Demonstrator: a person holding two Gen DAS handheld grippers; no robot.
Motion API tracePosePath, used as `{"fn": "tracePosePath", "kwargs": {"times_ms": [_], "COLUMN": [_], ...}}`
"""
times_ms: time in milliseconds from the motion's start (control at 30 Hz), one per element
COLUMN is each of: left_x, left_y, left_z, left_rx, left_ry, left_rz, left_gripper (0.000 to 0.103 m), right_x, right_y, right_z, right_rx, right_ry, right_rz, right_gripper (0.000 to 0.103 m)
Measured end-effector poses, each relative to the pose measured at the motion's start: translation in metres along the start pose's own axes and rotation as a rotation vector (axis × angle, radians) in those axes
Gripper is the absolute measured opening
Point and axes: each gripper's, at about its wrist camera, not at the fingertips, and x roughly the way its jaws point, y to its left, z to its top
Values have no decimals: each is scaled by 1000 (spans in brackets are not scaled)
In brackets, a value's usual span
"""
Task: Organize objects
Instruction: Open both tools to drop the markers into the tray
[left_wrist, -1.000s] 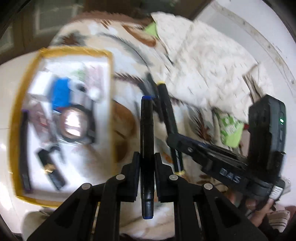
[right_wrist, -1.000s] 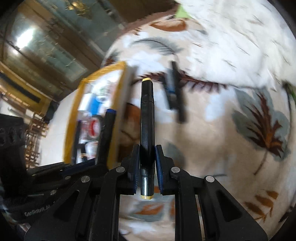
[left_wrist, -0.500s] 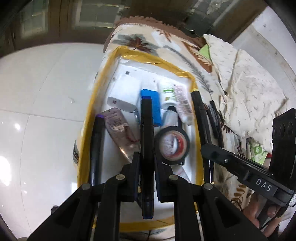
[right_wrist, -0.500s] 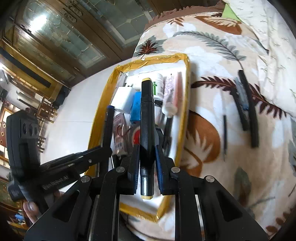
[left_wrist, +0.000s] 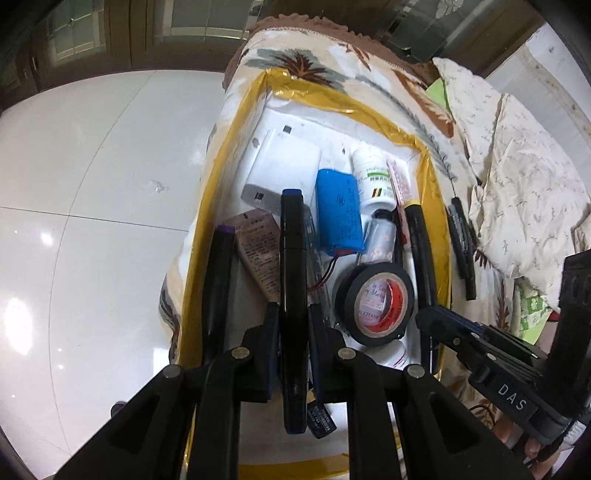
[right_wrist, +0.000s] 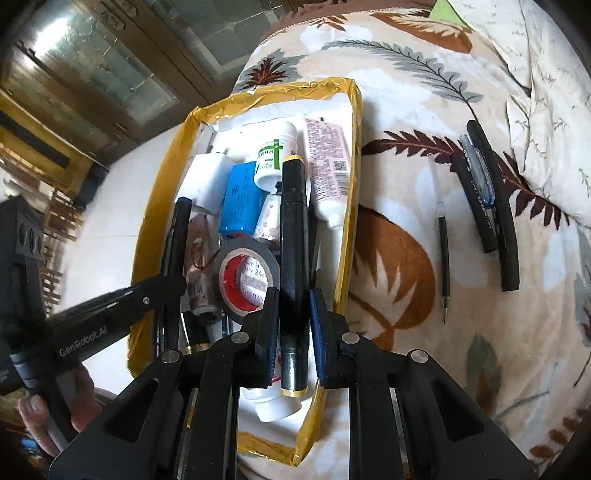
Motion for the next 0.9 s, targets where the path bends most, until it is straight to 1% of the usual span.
{"fn": "tracePosePath", "kwargs": {"times_ms": [67,100,300,367,567,600,667,700,733,767,867,900], "left_x": [2,3,1,0,0,0,-1,-2,-3,-4,-15,-17], "left_y": [-1,-2,2,5,7,8,8,8,9,11,12,12], "left_z": [-1,-1,-2,-2,-5,-5,-7,-8,-9,-9,-11,-11], "left_rx": [6,11,4,-2,14,12,11,4,-5,-16,-36,-31], "left_ry": [7,5,0,-3,-8,-14,-22,-22,-18,-15,-61,-67], "left_rz": [6,8,5,13,25,29,29,23,15,-1,-28,-29], "left_gripper": [13,13,13,13,14,14,15,15,15,15,16,23], "right_x": [0,0,5,6,4,3,1,-1,-4,-7,-14,-18], "right_y": [0,0,1,3,1,0,-1,-2,-3,-4,-4,-7], "right_z": [-1,-1,4,3,0,0,1,1,0,-1,-3,-4], "right_rx": [-2,5,7,7,7,15,19,24,30,29,7,11], "right_ry": [-3,-3,9,4,2,1,-4,-11,-18,-26,-33,-39], "right_rz": [-37,-41,-9,-13,24,41,54,62,72,88,101,112], "right_gripper": [16,16,16,16,17,18,29,33,39,41,41,41]}}
